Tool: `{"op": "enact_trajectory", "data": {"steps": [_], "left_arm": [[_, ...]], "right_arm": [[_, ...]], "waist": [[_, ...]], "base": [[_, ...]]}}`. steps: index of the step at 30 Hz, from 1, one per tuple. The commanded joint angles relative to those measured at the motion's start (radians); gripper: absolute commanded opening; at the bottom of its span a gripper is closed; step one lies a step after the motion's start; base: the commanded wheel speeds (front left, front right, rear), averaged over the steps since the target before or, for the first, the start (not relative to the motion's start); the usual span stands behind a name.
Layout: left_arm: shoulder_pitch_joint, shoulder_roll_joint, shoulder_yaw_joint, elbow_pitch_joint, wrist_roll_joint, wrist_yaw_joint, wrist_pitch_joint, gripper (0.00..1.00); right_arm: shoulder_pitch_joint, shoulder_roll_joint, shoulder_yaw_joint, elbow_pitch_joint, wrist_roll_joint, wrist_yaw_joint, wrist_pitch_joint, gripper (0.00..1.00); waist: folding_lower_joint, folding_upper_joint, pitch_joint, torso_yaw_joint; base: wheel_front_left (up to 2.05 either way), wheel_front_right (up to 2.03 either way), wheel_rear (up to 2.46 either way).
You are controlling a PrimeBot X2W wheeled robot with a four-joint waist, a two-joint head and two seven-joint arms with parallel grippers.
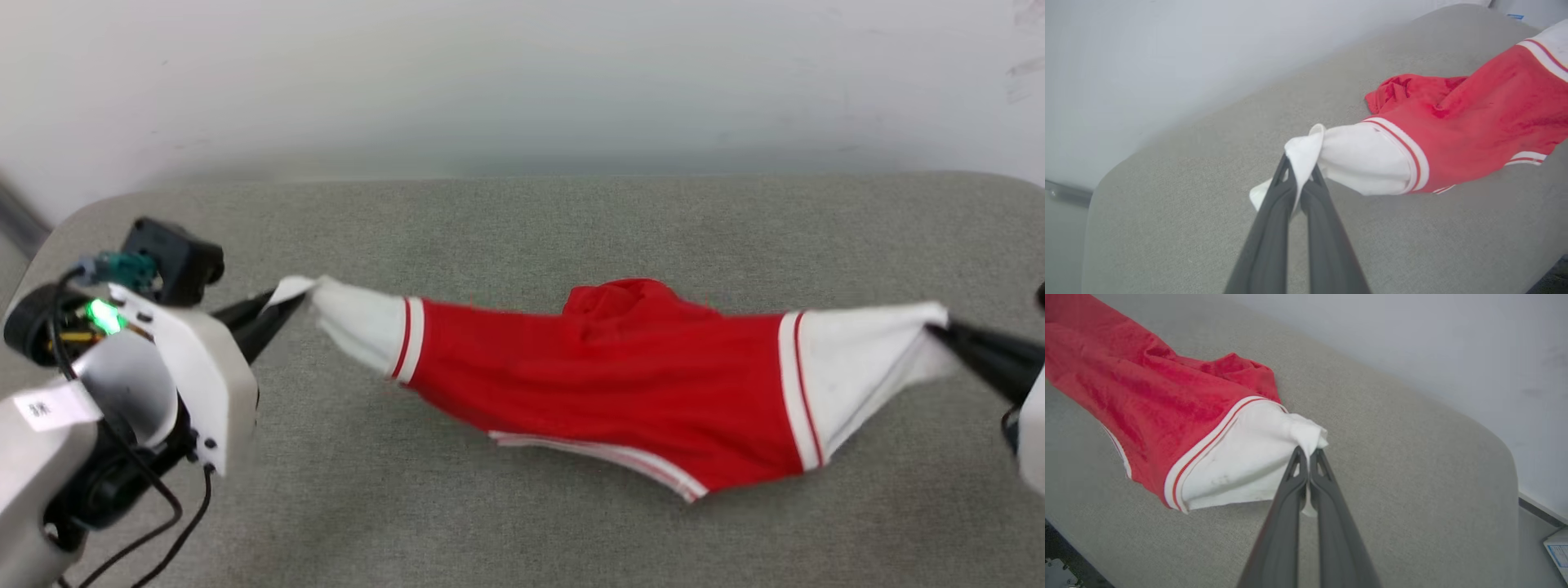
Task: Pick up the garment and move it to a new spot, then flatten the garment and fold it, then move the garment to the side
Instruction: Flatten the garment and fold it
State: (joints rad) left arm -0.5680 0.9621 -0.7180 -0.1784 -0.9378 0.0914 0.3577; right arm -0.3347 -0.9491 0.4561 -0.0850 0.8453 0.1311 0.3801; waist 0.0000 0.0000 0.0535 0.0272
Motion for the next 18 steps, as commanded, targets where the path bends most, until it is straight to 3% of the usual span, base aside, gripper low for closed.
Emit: {"op": "enact_trajectory", "data": {"steps": [1, 5, 10, 18], "left_arm": [[-0.020, -0.004, 0.008, -0.006, -0.001, 0.004, 0.004, 0.00], [-0.115, -0.031, 0.020, -0.019, 0.018, -0.012, 0.032, 0.00], [-0.301, -0.105, 0.038, 0.047, 0.041, -0.054, 0.074, 0.00], [-0.692, -0.246, 0.081, 0.257, 0.107, -0.100, 0.111, 0.00]], "right_arm": [[-0.026, 0.002, -0.017, -0.008, -0.001, -0.001, 0.004, 0.00], [-0.105, 0.021, -0.098, -0.029, -0.010, -0.001, 0.032, 0.00], [-0.295, 0.063, -0.164, -0.020, -0.034, -0.001, 0.083, 0.00], [-0.753, 0.180, -0.140, 0.128, -0.154, -0.001, 0.147, 0.00]], "waist": [[0.0000, 0.0000, 0.001, -0.001], [0.0000, 0.0000, 0.023, -0.001], [0.0000, 0.0000, 0.098, 0.001], [0.0000, 0.0000, 0.283, 0.000]], "base": [[0.00, 0.00, 0.00], [0.00, 0.00, 0.00], [0.00, 0.00, 0.00], [0.00, 0.00, 0.00]]}}
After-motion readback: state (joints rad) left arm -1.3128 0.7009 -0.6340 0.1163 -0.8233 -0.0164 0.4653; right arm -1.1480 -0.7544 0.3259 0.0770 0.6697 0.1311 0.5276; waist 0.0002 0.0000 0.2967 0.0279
